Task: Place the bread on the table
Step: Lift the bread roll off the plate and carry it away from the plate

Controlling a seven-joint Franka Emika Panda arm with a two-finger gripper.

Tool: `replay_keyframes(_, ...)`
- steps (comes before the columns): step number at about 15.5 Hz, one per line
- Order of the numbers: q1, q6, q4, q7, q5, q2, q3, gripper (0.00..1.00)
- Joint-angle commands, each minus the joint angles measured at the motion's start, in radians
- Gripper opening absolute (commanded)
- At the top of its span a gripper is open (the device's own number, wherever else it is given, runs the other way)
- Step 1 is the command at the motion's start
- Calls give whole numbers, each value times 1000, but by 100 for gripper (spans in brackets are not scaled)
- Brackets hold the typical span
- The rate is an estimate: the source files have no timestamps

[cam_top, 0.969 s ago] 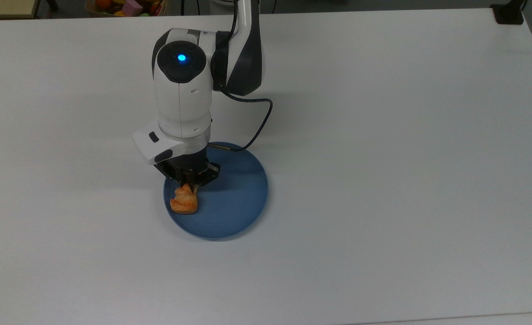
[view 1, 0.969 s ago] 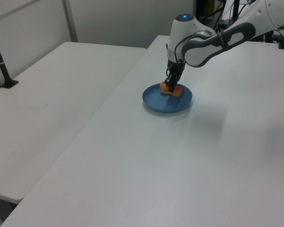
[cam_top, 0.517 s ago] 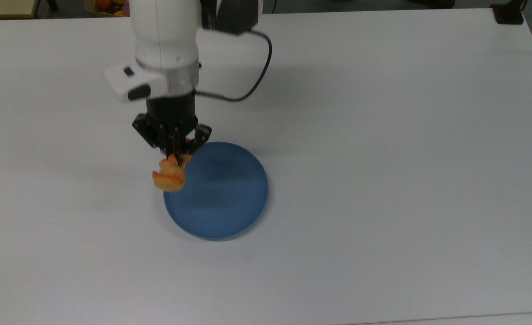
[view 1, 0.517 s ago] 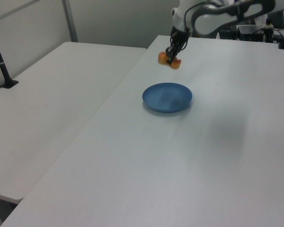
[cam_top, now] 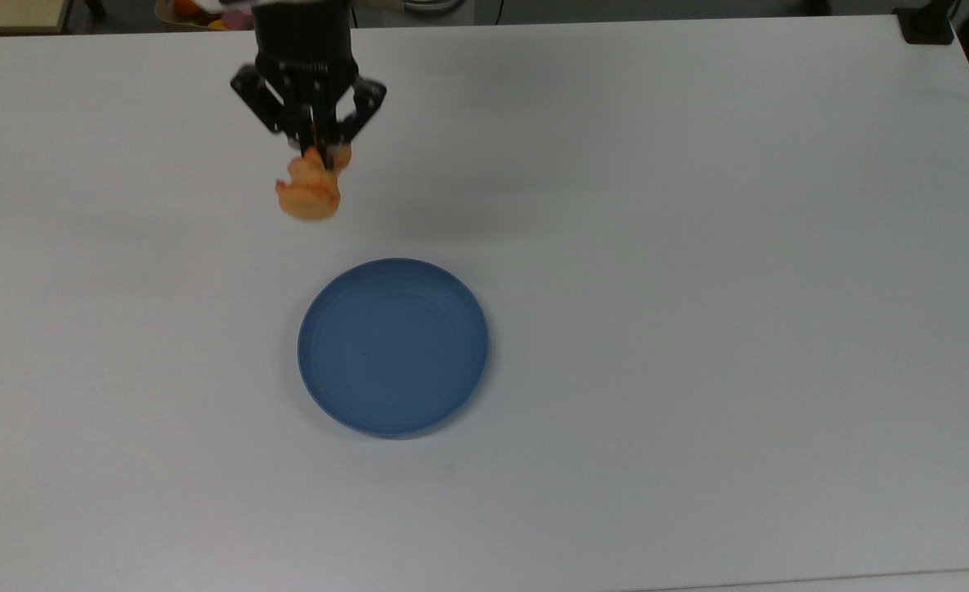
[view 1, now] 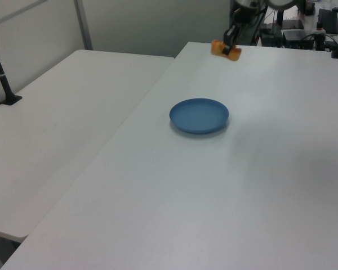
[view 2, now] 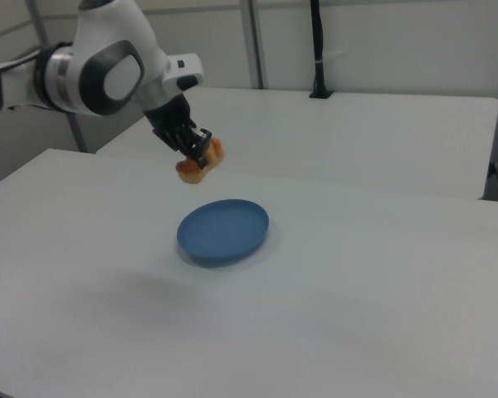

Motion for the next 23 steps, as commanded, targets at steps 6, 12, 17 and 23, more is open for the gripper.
replay_keyframes(6, -16, -248, -252, -179, 53, -282, 44, 0)
replay_keyframes(12, -21, -182, -411, -170, 40, -273, 109, 0)
replay_keyframes(17, -10, -95, -494, -167, 17, -212, 111, 0)
replay_keyframes(23, -9, -41, -499, -86, -44, -83, 123, 0)
